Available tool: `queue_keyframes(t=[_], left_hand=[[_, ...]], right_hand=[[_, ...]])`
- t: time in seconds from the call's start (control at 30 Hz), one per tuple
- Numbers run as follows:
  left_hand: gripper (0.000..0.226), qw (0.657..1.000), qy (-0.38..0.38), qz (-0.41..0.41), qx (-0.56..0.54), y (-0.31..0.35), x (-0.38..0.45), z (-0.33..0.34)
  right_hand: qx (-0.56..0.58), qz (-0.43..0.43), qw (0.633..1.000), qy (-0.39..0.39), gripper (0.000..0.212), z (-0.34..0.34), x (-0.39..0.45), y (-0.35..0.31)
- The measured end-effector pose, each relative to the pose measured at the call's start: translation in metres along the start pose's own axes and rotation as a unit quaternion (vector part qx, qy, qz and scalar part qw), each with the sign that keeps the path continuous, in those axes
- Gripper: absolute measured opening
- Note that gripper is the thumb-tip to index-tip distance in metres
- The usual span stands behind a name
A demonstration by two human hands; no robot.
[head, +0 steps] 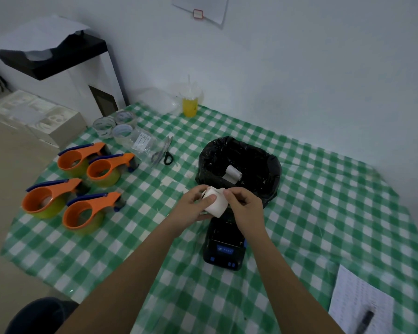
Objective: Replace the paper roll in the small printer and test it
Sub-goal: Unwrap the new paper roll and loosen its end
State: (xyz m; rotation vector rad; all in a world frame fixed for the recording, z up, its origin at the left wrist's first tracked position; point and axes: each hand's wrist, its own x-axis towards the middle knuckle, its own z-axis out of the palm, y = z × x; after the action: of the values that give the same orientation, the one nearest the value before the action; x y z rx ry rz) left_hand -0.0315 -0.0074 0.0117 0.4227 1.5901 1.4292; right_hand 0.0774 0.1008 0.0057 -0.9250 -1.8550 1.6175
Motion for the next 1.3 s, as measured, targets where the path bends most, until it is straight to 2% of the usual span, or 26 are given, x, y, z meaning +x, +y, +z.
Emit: queue_keyframes(t=[0.1,0.2,0.3,0.47,0.57,0.63,0.7,0.8,0.87,0.97,1.03,1.17,1.23,1.3], left_hand=[[0.037,1.000,0.010,0.006,-0.002,-0.002,0.002,0.000],[0.033,1.000,0.014,0.011,0.001,-0.002,0.003,0.002],[0.029,0.999,0.034,0.010,-0.006,-0.003,0.005,0.001],[0.037,0.999,0.052,-0.007,-0.009,-0.005,0.012,-0.007],[0.031,0.999,0.049,-0.007,-0.017,-0.001,0.016,-0.006],[0.028,0.999,0.048,-0.005,-0.020,0.002,0.019,-0.005],[0.030,0.998,0.051,-0.002,-0.023,0.004,0.023,-0.004],[0.031,0.998,0.054,-0.003,-0.036,0.008,0.027,-0.003],[0.033,0.998,0.047,-0.006,-0.042,0.008,0.028,-0.003],[0.027,0.999,0.012,-0.020,-0.038,0.007,0.029,-0.005],[0.023,0.999,-0.018,-0.032,-0.029,0.007,0.029,-0.005],[0.031,0.997,-0.065,-0.047,0.008,0.005,0.027,0.001],[0.034,0.995,-0.080,-0.056,0.019,0.004,0.026,0.005],[0.041,0.993,-0.090,-0.060,0.037,0.001,0.026,0.010]], right_hand=[[0.022,0.021,1.000,0.008,0.011,0.000,0.002,0.000],[0.045,0.042,0.998,0.025,0.012,0.002,0.003,0.000],[0.070,0.062,0.994,0.056,0.012,0.003,0.003,0.001],[0.077,0.096,0.986,0.112,0.009,-0.005,0.020,0.003],[0.046,0.092,0.982,0.160,0.008,-0.016,0.050,-0.002],[-0.013,0.066,0.983,0.173,0.013,-0.021,0.071,-0.003],[-0.093,0.072,0.982,0.150,0.006,-0.026,0.087,0.000],[-0.192,0.134,0.971,0.053,0.033,-0.033,0.100,0.006],[-0.210,0.130,0.969,0.029,0.040,-0.035,0.096,0.004],[-0.149,0.082,0.985,0.008,0.029,-0.030,0.077,-0.003],[-0.075,0.082,0.992,-0.054,0.021,-0.029,0.059,-0.008],[-0.027,0.129,0.975,-0.179,0.036,-0.031,0.034,-0.001],[-0.039,0.143,0.968,-0.200,0.042,-0.032,0.027,0.005],[-0.025,0.156,0.967,-0.198,0.039,-0.033,0.021,0.012]])
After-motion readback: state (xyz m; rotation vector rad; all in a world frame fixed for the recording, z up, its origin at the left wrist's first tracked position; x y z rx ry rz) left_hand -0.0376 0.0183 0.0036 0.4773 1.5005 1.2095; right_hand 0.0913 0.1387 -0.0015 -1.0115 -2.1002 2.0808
